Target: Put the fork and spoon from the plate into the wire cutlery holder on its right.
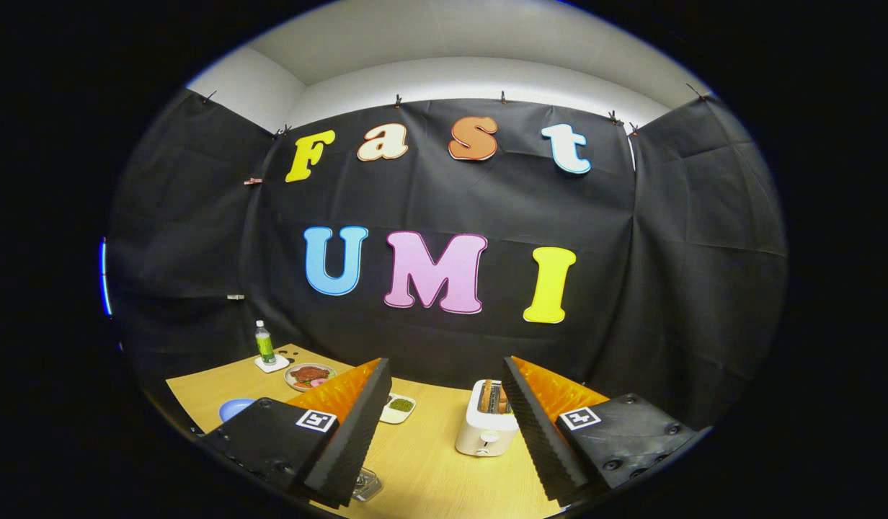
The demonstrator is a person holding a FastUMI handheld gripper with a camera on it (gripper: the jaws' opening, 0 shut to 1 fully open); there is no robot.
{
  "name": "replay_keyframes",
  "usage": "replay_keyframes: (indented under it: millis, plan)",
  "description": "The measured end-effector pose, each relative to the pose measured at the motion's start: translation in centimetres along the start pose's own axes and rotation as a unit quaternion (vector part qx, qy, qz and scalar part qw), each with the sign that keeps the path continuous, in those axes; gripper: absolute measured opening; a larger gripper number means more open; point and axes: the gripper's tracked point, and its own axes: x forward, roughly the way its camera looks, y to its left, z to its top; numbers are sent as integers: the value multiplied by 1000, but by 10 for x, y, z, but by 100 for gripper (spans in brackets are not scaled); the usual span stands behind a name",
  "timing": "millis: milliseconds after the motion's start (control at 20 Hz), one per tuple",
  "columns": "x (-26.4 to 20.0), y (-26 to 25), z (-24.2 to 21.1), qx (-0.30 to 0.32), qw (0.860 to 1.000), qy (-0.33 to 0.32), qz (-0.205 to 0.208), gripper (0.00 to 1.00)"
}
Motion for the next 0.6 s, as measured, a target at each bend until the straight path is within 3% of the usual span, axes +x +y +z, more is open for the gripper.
replay_keyframes:
  millis: [600]
  plan:
    - [3,-3,-2,10,1000,1,1,96]
